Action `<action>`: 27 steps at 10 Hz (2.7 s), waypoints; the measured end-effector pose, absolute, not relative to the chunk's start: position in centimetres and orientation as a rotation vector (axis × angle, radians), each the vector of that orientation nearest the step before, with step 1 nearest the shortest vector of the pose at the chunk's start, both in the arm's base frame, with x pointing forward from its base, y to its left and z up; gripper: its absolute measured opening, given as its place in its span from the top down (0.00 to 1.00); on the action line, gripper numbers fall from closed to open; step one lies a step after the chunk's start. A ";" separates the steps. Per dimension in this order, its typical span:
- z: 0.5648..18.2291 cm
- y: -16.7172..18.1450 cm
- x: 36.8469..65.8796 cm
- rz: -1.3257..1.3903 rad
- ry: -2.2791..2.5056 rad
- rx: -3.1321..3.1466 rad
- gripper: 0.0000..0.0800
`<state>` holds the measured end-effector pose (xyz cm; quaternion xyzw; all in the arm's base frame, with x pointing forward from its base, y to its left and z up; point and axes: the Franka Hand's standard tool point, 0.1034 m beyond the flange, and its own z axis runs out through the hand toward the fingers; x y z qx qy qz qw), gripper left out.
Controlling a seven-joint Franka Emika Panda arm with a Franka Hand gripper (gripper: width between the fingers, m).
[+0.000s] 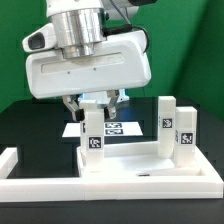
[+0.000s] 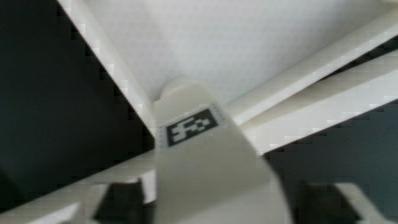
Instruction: Assemble desk
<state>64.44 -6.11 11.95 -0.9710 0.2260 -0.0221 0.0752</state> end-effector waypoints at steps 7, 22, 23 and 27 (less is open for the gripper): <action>11.9 -6.3 65.0 0.047 1.814 -2.374 0.63; 11.2 -6.6 64.8 -0.049 0.858 -2.898 0.19; 11.1 -6.1 64.7 -0.040 0.725 -2.932 0.19; 11.1 -6.2 64.7 -0.035 0.840 -2.899 0.52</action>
Offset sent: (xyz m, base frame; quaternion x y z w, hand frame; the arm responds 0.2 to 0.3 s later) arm 0.0000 0.0000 0.0000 0.0000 0.0000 0.1296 0.9916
